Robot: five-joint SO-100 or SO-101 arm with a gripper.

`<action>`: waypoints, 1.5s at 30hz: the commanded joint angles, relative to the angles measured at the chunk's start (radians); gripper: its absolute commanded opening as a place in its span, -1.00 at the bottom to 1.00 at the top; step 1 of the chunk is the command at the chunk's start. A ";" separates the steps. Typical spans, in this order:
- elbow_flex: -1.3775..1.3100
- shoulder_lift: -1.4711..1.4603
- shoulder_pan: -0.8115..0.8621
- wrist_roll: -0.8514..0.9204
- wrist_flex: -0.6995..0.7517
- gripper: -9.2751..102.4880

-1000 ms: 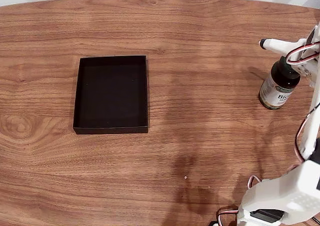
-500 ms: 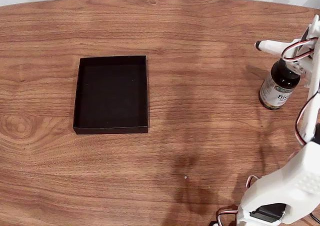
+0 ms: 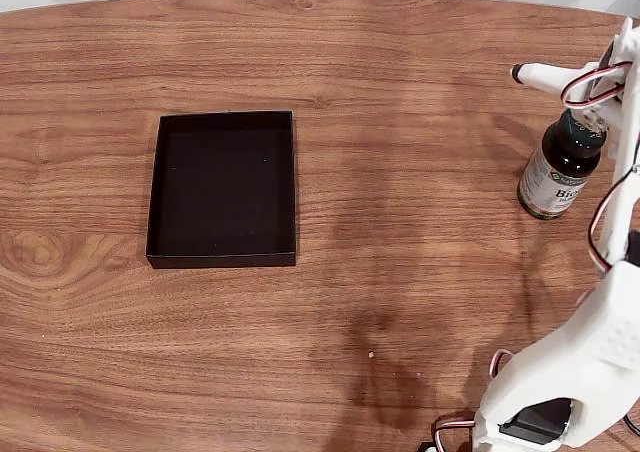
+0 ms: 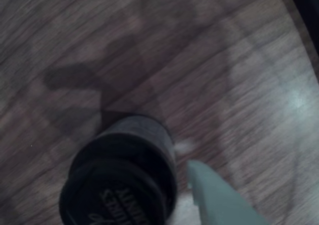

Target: Pick up the pill bottle and place it in the black box.

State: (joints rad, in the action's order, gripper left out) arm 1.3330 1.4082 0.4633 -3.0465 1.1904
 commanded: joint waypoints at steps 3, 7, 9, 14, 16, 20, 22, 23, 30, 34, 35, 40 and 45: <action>-0.097 0.006 -0.014 0.011 0.000 0.19; -0.120 -0.018 -0.017 0.011 0.002 0.19; -0.130 -0.031 -0.017 0.008 0.002 0.19; -0.143 -0.058 -0.012 0.000 0.002 0.18; -0.147 -0.067 -0.009 0.000 0.002 0.17; -0.152 -0.080 -0.005 0.000 0.002 0.17; -0.152 -0.084 -0.003 -0.002 0.002 0.16; -0.152 -0.087 -0.002 -0.002 0.002 0.16; -0.140 -0.101 0.014 -0.011 0.002 0.15; -0.135 -0.106 0.021 -0.020 0.003 0.14; -0.130 -0.107 0.023 -0.021 0.003 0.14; -0.091 -0.098 0.031 -0.032 -0.011 0.13; -0.025 -0.077 0.040 -0.044 -0.048 0.09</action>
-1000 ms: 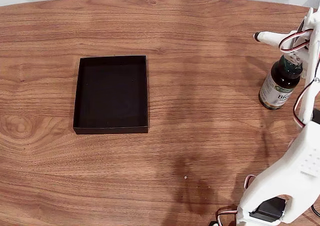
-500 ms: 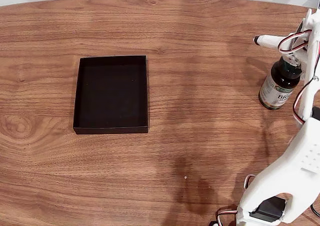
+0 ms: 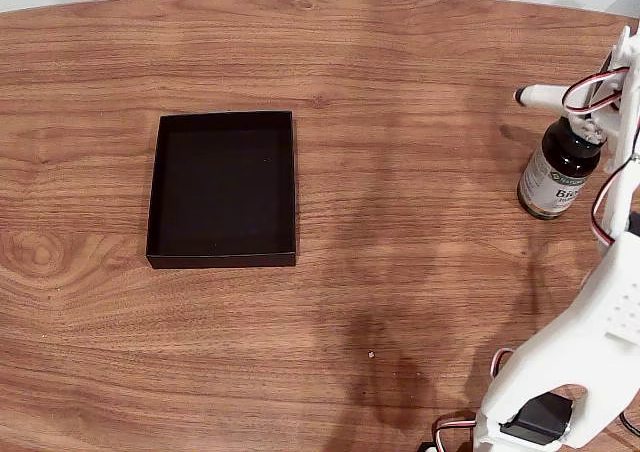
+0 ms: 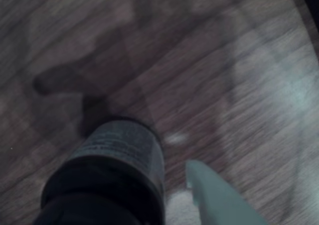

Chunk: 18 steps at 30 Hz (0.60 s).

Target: Pick up the pill bottle and place it in the black box.

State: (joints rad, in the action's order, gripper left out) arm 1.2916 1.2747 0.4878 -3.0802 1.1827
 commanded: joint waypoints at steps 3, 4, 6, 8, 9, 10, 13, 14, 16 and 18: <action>0.058 0.077 0.018 -0.017 -0.066 0.07; 0.071 0.084 0.018 -0.018 -0.071 0.06; 0.095 0.101 0.018 -0.020 -0.077 0.05; 0.120 0.118 0.014 -0.020 -0.084 0.05; 0.129 0.126 0.014 -0.020 -0.089 0.04; 0.137 0.130 0.012 -0.018 -0.094 0.03; 0.152 0.144 0.009 -0.015 -0.095 -0.01; 0.153 0.147 0.009 -0.014 -0.095 -0.02; 0.153 0.152 0.008 -0.009 -0.095 -0.06; 0.153 0.155 0.008 -0.006 -0.095 -0.11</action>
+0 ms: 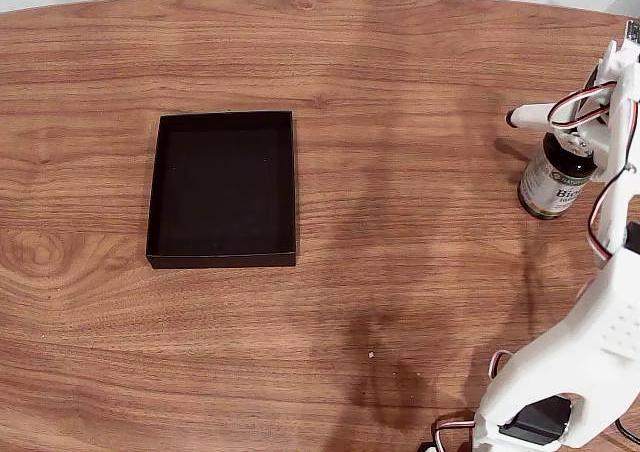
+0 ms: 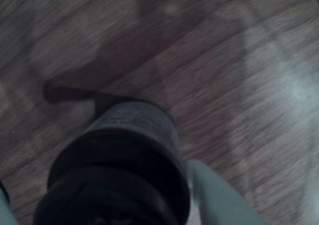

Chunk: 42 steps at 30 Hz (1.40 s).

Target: Pick up the pill bottle and place it in the black box.

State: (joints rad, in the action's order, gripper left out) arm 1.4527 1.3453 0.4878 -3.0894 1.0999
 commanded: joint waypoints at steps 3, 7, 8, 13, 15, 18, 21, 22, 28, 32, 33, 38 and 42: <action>-0.009 0.089 0.008 0.006 -0.012 -0.18; -0.011 0.092 0.008 0.006 -0.012 -0.20; -0.014 0.092 0.008 0.008 -0.012 -0.20; -0.023 0.095 0.008 0.009 -0.014 -0.21; -0.026 0.097 0.006 0.008 -0.017 -0.21; -0.029 0.098 0.006 0.009 -0.021 -0.22; -0.029 0.100 0.005 0.011 -0.021 -0.25; -0.029 0.101 0.005 0.011 -0.021 -0.25; -0.029 0.106 0.003 0.012 -0.020 -0.28; -0.023 0.110 0.000 0.006 -0.020 -0.22; -0.018 0.112 -0.002 0.003 -0.020 -0.17; 0.087 0.164 -0.018 -0.029 -0.074 0.00; 0.242 0.233 -0.029 -0.038 -0.221 0.03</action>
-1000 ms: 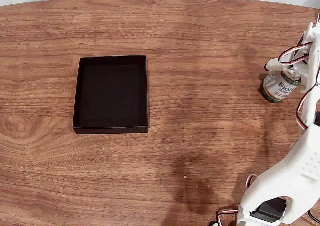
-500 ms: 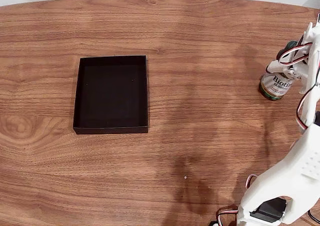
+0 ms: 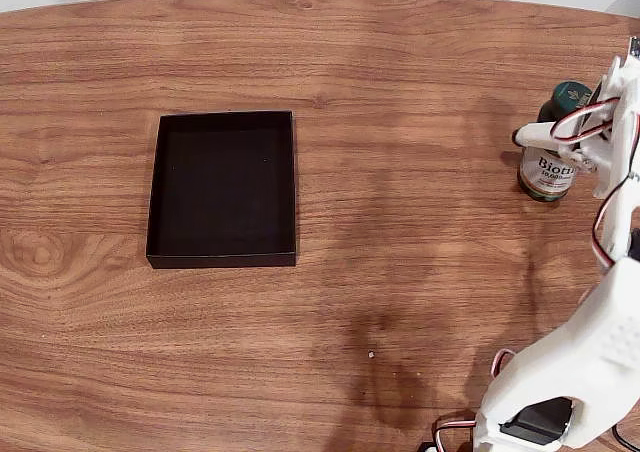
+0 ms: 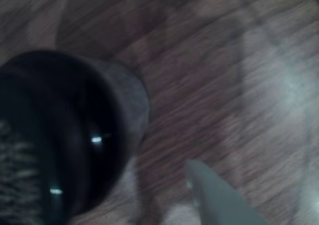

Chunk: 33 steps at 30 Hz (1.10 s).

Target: Pick up the pill bottle and place it in the black box.

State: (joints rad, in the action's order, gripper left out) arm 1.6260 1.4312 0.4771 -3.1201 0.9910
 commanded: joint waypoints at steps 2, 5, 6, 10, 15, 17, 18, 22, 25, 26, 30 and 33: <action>0.176 0.186 -0.023 -0.015 -0.244 0.05; 0.322 0.232 -0.029 -0.034 -0.436 0.08; 0.345 0.241 -0.031 -0.037 -0.454 0.09; 0.380 0.268 -0.035 -0.029 -0.480 0.09; 0.511 0.318 -0.040 -0.041 -0.721 0.13; 0.588 0.341 -0.044 -0.058 -0.844 0.14; 0.623 0.348 -0.046 -0.066 -0.902 0.14; 0.724 0.356 -0.052 -0.092 -1.117 0.15; 0.735 0.336 -0.055 -0.098 -1.184 0.15; 0.730 0.324 -0.055 -0.103 -1.201 0.15; 0.726 0.267 -0.055 -0.112 -1.284 0.16; 0.726 0.230 -0.052 -0.115 -1.333 0.17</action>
State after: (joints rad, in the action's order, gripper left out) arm 2.3700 1.6644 0.4310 -3.2290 -0.2669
